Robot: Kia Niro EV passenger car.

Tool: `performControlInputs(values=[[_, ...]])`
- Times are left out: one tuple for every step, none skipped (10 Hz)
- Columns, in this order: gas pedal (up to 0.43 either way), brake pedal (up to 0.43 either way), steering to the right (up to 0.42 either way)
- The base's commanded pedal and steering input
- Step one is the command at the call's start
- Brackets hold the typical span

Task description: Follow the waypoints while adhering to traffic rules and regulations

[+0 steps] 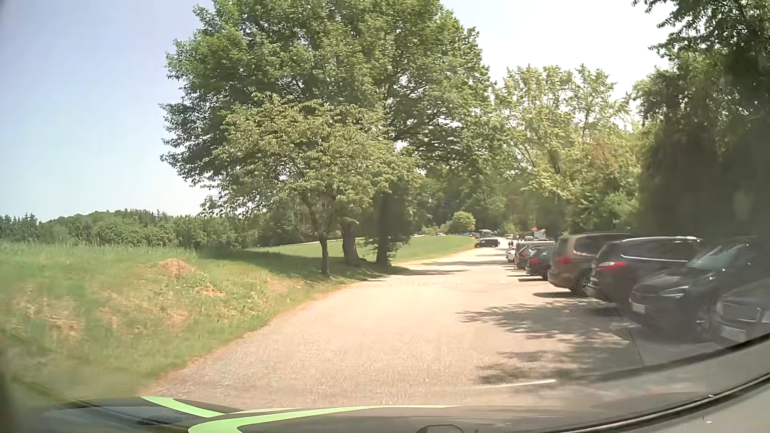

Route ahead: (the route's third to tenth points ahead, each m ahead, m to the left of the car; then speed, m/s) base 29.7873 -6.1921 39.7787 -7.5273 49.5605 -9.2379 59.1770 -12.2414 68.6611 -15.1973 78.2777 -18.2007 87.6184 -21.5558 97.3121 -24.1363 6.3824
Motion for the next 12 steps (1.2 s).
performControlInputs(values=[[0.000,0.165,0.038],[0.000,0.165,0.038],[0.000,0.165,0.037],[0.000,0.165,0.038],[0.000,0.165,0.035],[0.000,0.165,0.035],[0.000,0.165,0.033],[0.000,0.165,0.033],[0.000,0.171,0.032],[0.000,0.177,0.031],[0.000,0.213,0.030],[0.000,0.226,0.029]])
